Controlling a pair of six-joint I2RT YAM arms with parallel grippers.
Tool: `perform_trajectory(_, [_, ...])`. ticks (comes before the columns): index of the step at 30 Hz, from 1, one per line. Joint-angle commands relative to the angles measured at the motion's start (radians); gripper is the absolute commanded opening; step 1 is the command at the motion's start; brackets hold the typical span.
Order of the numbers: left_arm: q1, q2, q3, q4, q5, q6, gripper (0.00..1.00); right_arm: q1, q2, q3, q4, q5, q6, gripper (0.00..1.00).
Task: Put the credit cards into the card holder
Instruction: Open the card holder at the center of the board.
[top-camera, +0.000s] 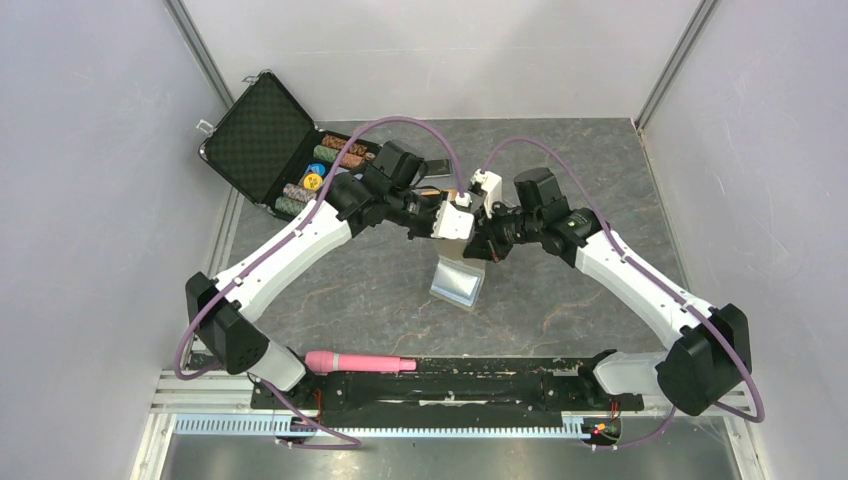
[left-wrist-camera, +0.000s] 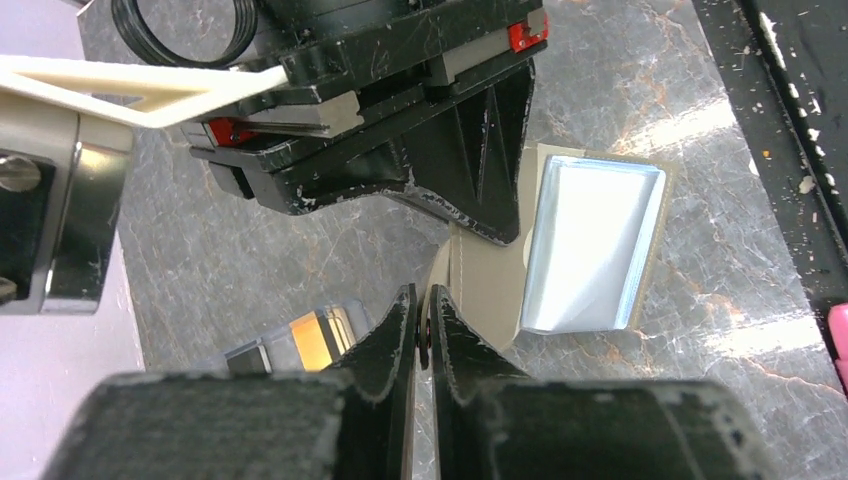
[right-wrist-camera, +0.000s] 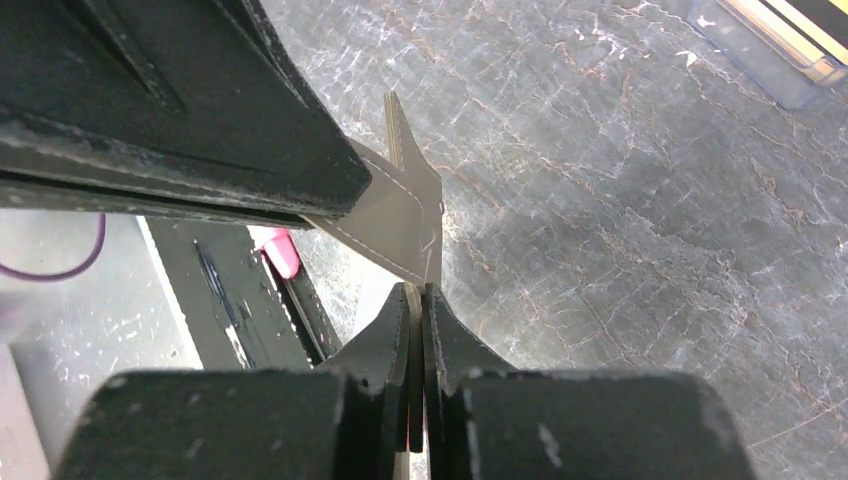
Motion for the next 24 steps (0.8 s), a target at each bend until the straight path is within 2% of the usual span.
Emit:
perform_trajectory(1, [0.013,-0.056,-0.029,0.127,0.031,-0.125,0.20,0.003,0.011,0.053,0.033,0.089,0.026,0.00])
perform_trajectory(3, [0.015,-0.071,-0.060,0.205,-0.008,-0.207,0.64,0.003,0.016,0.062,0.035,0.100,0.029,0.00])
perform_trajectory(4, [0.015,-0.079,-0.076,0.238,-0.030,-0.248,0.77,0.003,0.019,0.064,0.035,0.106,0.031,0.00])
perform_trajectory(5, [0.015,-0.092,-0.100,0.286,-0.054,-0.278,0.95,0.003,0.023,0.066,0.035,0.112,0.033,0.00])
perform_trajectory(6, [0.016,-0.107,-0.130,0.327,-0.072,-0.320,1.00,0.001,0.025,0.070,0.033,0.119,0.032,0.00])
perform_trajectory(9, [0.030,-0.151,-0.217,0.503,-0.138,-0.500,1.00,-0.007,0.034,0.081,0.032,0.132,0.034,0.00])
perform_trajectory(13, [0.057,-0.222,-0.354,0.742,-0.286,-0.840,1.00,-0.037,0.037,0.094,0.039,0.121,0.040,0.00])
perform_trajectory(15, [0.067,-0.246,-0.388,0.775,-0.370,-0.947,1.00,-0.058,0.039,0.100,0.042,0.103,0.042,0.00])
perform_trajectory(18, [0.082,-0.265,-0.395,0.723,-0.439,-1.040,1.00,-0.099,0.039,0.099,0.060,0.068,0.046,0.00])
perform_trajectory(24, [0.183,-0.208,-0.335,0.532,-0.141,-1.202,1.00,-0.174,0.064,0.116,0.097,-0.025,0.096,0.00])
